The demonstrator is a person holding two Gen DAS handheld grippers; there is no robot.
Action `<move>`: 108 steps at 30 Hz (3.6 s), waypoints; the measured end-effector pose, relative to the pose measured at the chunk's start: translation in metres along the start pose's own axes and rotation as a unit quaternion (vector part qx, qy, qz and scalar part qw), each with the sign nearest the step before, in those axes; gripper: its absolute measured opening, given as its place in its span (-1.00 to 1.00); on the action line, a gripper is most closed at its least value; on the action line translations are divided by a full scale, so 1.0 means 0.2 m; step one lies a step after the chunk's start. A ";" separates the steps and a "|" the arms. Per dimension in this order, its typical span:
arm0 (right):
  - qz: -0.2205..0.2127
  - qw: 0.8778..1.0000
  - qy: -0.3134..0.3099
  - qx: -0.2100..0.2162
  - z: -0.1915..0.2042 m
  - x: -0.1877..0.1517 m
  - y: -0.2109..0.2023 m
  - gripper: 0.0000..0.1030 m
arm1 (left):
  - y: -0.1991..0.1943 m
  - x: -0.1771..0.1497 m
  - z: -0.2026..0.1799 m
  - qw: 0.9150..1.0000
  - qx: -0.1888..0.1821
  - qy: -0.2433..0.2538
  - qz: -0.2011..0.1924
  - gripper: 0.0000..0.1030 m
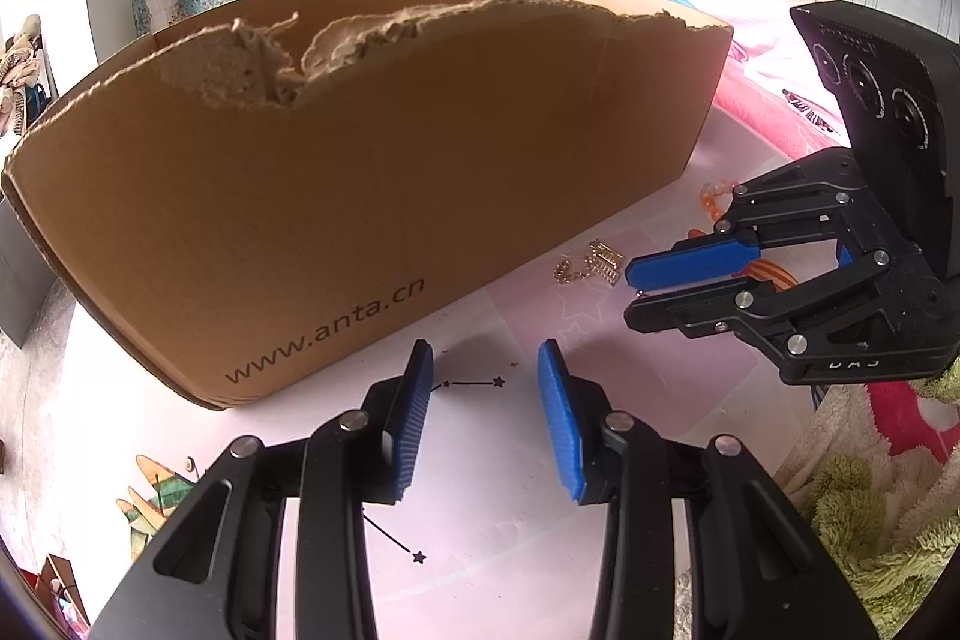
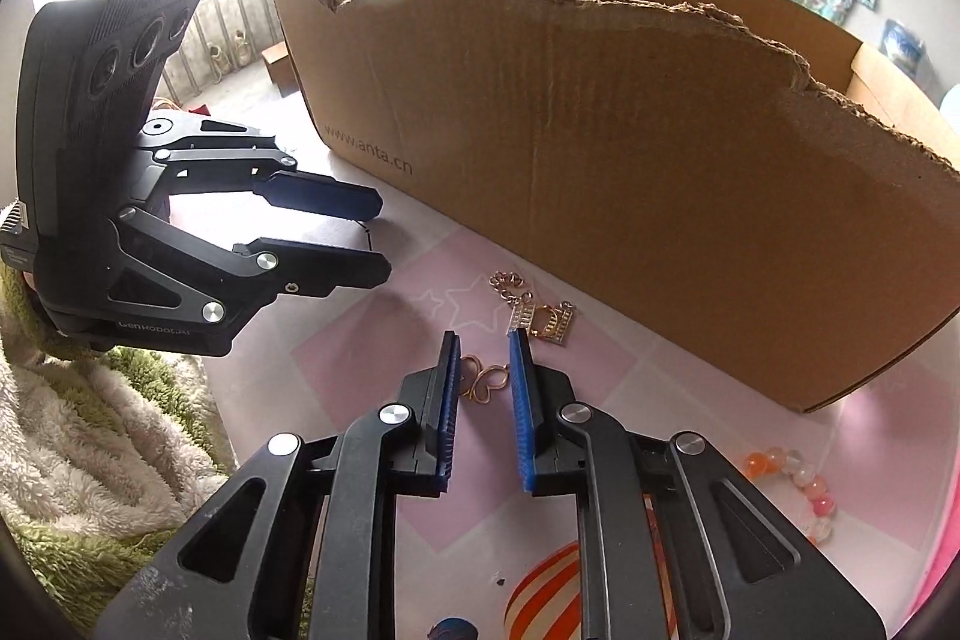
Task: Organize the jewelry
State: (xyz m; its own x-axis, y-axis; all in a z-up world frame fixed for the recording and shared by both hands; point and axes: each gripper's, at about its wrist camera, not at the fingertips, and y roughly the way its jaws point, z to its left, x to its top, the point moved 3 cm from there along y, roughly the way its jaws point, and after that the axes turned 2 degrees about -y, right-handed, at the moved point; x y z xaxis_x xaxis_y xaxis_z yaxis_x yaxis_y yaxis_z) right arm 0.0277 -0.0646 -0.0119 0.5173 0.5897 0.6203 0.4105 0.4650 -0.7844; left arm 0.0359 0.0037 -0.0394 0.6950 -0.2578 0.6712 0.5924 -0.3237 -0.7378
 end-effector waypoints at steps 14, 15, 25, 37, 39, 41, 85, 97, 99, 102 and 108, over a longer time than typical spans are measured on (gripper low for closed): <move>-0.011 1.000 0.014 0.009 -0.01 -0.05 -0.11 -0.71 | 0.01 0.01 -0.03 1.000 0.001 0.004 -0.001 -0.32; -0.010 1.000 0.008 0.007 0.00 -0.05 -0.10 -0.61 | 0.01 0.01 -0.03 1.000 0.001 0.004 -0.001 -0.32; 0.007 1.000 -0.023 0.000 -0.03 -0.04 -0.07 -0.54 | 0.02 0.01 -0.05 1.000 -0.004 0.007 -0.001 -0.32; 0.005 1.000 0.003 0.026 -0.03 -0.02 -0.04 -0.52 | 0.02 0.01 -0.05 1.000 -0.008 0.006 -0.003 -0.32; 0.004 1.000 0.006 0.026 -0.03 -0.02 -0.03 -0.51 | 0.02 0.01 -0.05 1.000 -0.008 0.006 -0.003 -0.32; 0.002 1.000 0.006 0.026 -0.03 -0.01 -0.03 -0.47 | 0.02 0.01 -0.05 1.000 -0.008 0.006 -0.003 -0.32; 0.015 0.991 0.120 -0.060 -0.01 -0.03 -0.02 -0.99 | 0.00 0.00 -0.05 1.000 -0.013 0.000 -0.006 -0.32; 0.015 0.990 0.135 -0.039 0.13 0.00 0.04 -0.95 | 0.00 0.00 -0.05 1.000 -0.014 0.000 -0.006 -0.32; 0.009 0.990 0.137 -0.040 0.14 0.01 0.04 -0.90 | 0.00 0.00 -0.05 1.000 -0.013 0.001 -0.006 -0.32; 0.003 0.989 0.145 -0.044 0.14 0.01 0.03 -0.58 | -0.01 0.00 -0.04 1.000 -0.011 -0.001 -0.006 -0.32; 0.007 0.987 0.153 -0.049 0.18 0.02 0.07 -0.54 | 0.00 0.01 -0.03 1.000 -0.006 -0.007 -0.006 -0.32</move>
State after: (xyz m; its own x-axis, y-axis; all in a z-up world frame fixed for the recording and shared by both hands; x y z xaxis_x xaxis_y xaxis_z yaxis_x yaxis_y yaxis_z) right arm 0.0080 -0.0318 -0.0214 0.7197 0.3619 0.5925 0.4646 0.3830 -0.7984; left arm 0.0345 -0.0015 -0.0376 0.6936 -0.2406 0.6790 0.5959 -0.3379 -0.7285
